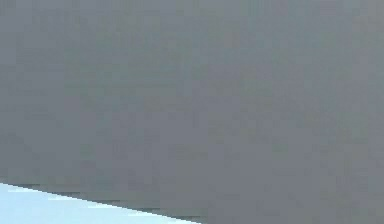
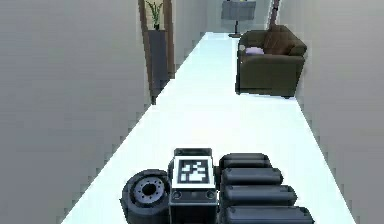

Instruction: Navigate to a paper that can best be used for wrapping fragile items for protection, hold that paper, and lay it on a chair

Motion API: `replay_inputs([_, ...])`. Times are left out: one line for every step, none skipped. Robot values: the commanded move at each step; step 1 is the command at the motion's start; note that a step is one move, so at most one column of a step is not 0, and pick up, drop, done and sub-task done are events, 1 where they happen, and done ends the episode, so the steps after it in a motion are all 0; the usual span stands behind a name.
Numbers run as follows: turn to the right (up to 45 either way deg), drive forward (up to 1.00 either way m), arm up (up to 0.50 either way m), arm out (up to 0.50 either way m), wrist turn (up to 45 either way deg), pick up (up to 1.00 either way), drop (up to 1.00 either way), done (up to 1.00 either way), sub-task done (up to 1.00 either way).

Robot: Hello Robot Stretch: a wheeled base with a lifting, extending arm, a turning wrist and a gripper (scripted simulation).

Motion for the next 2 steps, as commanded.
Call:
replay_inputs([-30.0,0.0,0.0,0.0,0.0,0.0,0.0,0.0,0.0])
replay_inputs([0.0,0.15,0.0,0.0,0.0,0.0,0.0,0.0,0.0])
